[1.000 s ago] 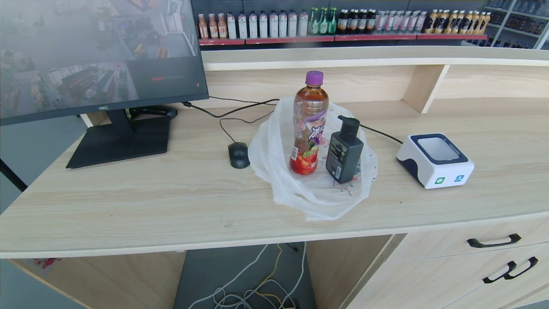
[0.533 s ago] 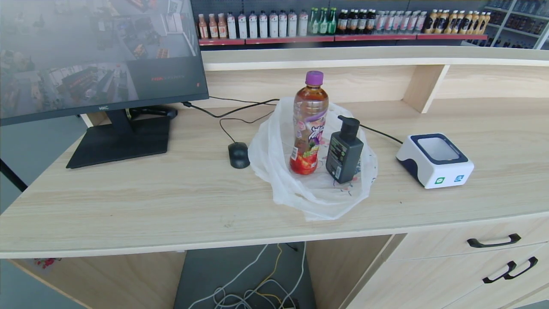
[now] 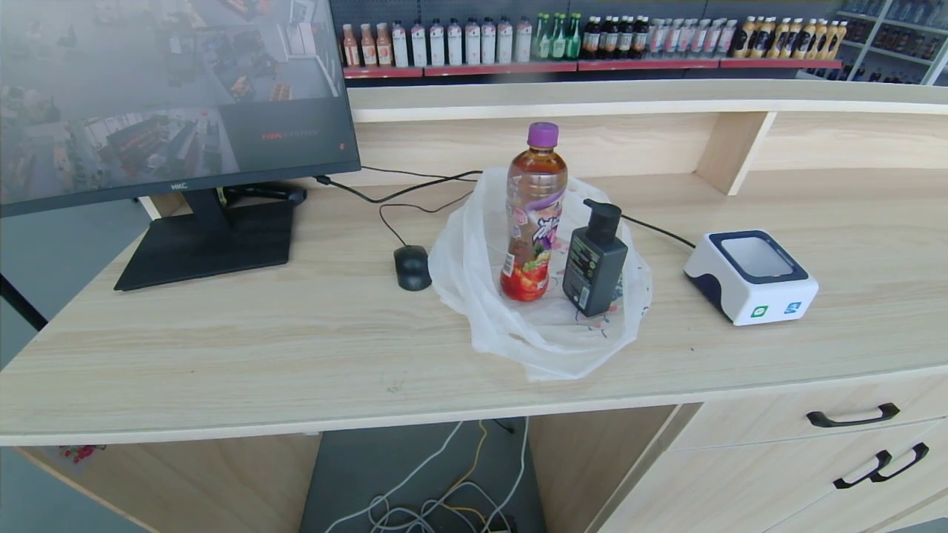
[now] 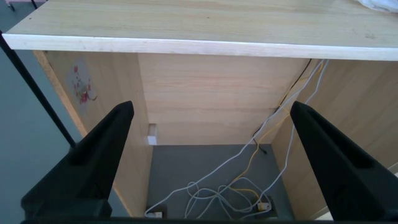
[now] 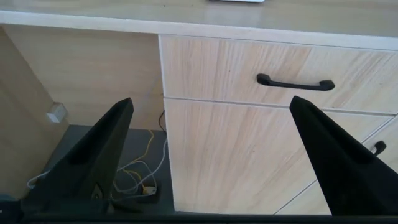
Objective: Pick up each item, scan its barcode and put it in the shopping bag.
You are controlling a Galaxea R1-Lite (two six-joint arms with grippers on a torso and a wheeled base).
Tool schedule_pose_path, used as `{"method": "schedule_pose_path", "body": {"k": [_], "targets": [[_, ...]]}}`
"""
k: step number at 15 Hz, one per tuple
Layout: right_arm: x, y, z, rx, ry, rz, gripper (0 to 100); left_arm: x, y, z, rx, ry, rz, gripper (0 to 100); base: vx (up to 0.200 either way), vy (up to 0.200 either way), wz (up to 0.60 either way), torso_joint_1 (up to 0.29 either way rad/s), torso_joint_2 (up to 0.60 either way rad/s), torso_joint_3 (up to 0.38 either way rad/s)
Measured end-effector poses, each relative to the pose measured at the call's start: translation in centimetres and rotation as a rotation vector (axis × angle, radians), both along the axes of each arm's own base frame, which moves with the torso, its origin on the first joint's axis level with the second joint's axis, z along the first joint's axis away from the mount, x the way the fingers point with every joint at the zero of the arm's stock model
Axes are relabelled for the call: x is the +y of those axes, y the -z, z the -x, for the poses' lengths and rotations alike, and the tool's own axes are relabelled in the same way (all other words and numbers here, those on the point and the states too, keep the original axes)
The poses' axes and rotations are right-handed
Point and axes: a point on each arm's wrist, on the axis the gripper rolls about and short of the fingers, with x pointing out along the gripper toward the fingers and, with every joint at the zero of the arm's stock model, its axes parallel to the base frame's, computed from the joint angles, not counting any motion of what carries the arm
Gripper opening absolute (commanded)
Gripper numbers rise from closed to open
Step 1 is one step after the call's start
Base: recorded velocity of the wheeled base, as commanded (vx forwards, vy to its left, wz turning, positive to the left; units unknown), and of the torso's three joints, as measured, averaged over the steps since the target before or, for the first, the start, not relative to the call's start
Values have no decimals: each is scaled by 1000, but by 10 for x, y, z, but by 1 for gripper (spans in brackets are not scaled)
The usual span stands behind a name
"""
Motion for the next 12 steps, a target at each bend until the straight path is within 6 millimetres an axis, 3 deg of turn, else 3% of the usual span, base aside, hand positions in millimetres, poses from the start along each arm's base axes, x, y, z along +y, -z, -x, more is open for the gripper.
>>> {"method": "schedule_pose_path", "body": {"k": [7, 10, 12], "targets": [[0, 0, 0, -2, 2, 27, 100, 0, 0, 0, 0, -2, 3, 100, 0, 0, 0, 0, 0, 0], [0, 0, 0, -3, 2, 27, 100, 0, 0, 0, 0, -2, 5, 100, -200, 0, 0, 2, 4, 2], [0, 0, 0, -3, 2, 27, 100, 0, 0, 0, 0, -2, 4, 100, 0, 0, 0, 0, 0, 0]]}}
